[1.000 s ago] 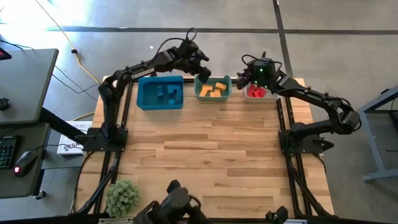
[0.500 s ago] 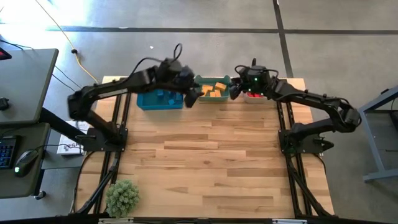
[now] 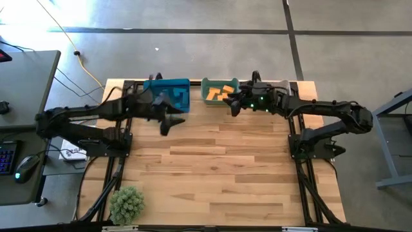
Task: Sort & place blocks by color
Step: Return to Home Position
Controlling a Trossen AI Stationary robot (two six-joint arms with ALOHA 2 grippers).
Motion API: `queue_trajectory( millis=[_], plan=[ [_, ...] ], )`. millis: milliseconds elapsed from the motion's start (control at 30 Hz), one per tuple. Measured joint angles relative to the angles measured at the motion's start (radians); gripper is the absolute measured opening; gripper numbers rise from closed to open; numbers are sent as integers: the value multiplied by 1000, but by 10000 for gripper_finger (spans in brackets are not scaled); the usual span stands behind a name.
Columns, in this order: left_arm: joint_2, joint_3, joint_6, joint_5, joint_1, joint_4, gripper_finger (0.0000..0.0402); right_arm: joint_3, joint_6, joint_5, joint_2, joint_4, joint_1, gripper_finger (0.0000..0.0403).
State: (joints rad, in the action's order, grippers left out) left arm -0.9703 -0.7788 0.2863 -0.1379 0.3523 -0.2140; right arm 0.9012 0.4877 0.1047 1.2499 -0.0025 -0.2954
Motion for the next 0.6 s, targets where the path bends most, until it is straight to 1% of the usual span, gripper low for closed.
queue_trajectory(
  millis=[167,300,467,600],
  plan=[
    [164,171,46,25,-36,52,216,0,5,-6,0,0,69,189],
    [296,275,53,58,-65,59,216,0,4,-8,0,-2,98,189],
    [450,370,17,69,-87,65,216,0,58,-12,0,-4,120,189],
    [559,432,18,128,-94,63,216,0,108,-15,0,-1,122,189]
  ],
)
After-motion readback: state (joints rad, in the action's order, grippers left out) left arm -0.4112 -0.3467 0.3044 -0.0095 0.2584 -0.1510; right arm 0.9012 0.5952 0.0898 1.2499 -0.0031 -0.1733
